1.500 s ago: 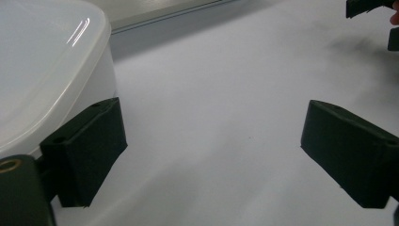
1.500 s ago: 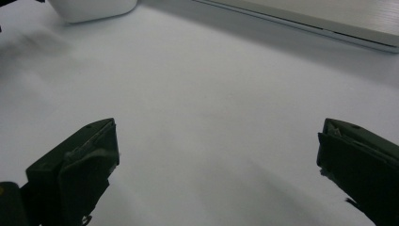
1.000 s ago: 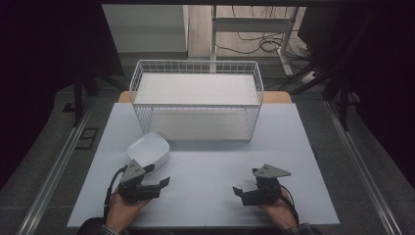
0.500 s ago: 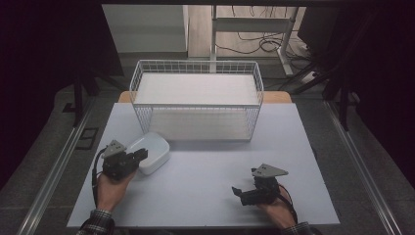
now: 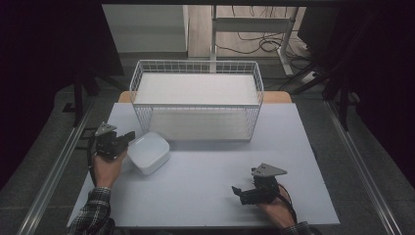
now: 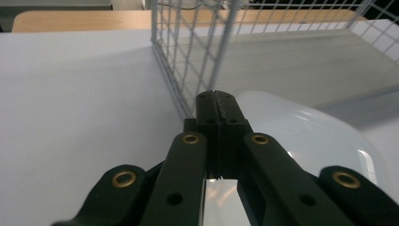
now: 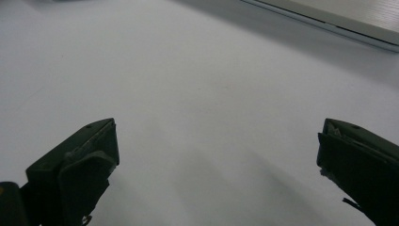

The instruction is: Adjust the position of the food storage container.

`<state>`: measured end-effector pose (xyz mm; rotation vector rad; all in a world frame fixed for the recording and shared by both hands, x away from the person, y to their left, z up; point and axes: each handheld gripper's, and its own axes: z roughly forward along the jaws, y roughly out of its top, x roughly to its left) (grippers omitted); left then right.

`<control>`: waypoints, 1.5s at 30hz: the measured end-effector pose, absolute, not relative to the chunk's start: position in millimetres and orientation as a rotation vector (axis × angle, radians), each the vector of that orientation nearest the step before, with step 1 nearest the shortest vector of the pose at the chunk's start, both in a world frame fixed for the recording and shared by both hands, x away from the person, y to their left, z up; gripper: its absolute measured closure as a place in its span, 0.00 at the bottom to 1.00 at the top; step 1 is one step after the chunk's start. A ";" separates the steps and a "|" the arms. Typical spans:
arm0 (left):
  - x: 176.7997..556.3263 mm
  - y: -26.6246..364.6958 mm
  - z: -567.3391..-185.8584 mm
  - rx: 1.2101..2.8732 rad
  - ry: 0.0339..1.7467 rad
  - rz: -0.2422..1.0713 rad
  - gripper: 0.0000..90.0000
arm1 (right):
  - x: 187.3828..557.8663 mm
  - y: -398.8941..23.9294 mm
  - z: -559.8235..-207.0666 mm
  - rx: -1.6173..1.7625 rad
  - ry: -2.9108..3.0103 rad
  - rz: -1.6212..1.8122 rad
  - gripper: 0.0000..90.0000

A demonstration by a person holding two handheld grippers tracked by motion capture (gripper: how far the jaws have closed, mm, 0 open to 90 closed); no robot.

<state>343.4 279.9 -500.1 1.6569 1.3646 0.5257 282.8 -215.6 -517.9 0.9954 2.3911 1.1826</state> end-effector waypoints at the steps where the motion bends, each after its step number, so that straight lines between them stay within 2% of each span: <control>1: 346.3 281.1 -502.5 1.659 1.372 0.518 1.00 | 282.8 -215.2 -518.2 0.989 2.396 1.179 0.00; 6: 355.6 279.6 -511.6 1.683 1.383 0.470 1.00 | 282.8 -214.6 -519.0 0.980 2.404 1.163 0.00; 26: 356.3 264.6 -507.6 1.691 1.331 0.427 1.00 | 283.9 -211.6 -522.2 0.963 2.433 1.133 0.00; 45: 344.0 220.1 -502.3 1.807 1.199 0.382 1.00 | 283.6 -213.0 -521.3 0.959 2.434 1.139 0.00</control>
